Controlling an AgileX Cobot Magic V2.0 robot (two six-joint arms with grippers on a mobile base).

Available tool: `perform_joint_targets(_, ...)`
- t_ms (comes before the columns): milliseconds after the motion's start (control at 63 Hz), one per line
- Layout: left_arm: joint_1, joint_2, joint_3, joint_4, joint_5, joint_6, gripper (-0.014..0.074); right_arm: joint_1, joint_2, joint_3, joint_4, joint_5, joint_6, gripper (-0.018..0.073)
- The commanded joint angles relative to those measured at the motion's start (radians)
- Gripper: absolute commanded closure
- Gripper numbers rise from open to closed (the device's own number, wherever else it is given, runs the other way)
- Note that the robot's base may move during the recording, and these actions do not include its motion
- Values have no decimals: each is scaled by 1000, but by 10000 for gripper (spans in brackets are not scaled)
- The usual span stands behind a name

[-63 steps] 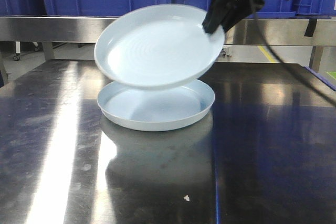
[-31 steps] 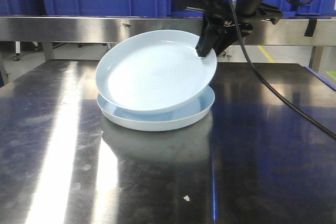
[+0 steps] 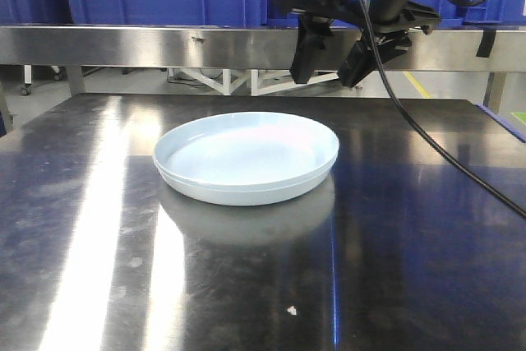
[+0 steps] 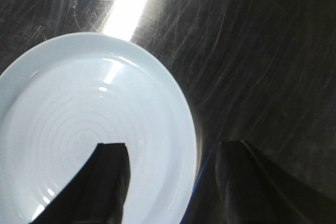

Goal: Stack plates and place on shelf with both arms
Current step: 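Open the right gripper and regrasp the rim of the stacked plates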

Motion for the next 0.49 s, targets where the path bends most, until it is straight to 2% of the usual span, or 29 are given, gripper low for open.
perform_joint_targets(0, -6, -4, -29, -11, -74, 1, 494, -1, -45, -34, 13, -54, -13, 72)
perform_joint_targets(477, -6, -4, -29, -11, -74, 1, 494, -1, 91, -34, 7, -18, -13, 72)
